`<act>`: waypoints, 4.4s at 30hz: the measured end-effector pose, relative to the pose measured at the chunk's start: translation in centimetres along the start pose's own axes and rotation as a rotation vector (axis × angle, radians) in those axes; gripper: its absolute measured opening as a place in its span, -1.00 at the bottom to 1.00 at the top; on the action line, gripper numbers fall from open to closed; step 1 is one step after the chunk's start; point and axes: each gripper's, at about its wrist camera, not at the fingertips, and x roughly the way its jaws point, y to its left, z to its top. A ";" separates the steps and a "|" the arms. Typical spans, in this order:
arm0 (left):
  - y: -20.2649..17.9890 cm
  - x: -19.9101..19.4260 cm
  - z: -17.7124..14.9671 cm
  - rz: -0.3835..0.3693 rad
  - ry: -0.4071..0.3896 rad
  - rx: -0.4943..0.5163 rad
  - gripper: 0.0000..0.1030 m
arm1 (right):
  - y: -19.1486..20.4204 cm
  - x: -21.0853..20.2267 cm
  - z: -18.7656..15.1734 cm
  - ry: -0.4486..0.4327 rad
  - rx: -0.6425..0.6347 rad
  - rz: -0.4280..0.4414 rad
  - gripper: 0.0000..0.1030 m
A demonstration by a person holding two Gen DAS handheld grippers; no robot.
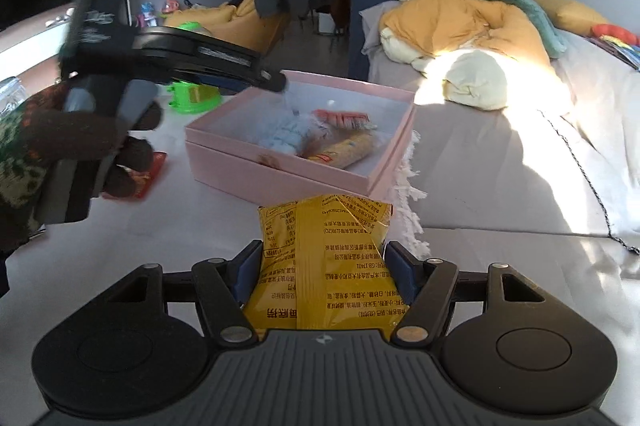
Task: Organize snacks
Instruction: 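Drop the blue-and-white packet into the pink box while the right tool drops the yellow bag in, then grasp the white printed snack bag with the right tool while the left tool grasps the brown lollipop, then lift the white bag with the right tool while the left tool lifts the lollipop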
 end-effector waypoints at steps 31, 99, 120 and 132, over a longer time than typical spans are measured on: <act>16.8 -22.2 -14.2 0.337 0.058 -0.359 0.18 | 21.3 16.2 11.9 0.202 -0.109 0.280 0.67; 4.7 -14.0 -14.0 0.234 0.223 0.028 -0.16 | 10.0 6.7 -1.9 0.118 -0.084 0.137 1.00; 3.7 -13.9 -15.2 0.277 0.158 0.060 -0.09 | 9.4 1.3 1.2 0.068 -0.118 0.159 0.50; 1.7 -14.7 -13.4 0.205 0.111 0.035 -0.20 | 6.1 -0.9 -1.2 -0.001 -0.120 0.048 0.50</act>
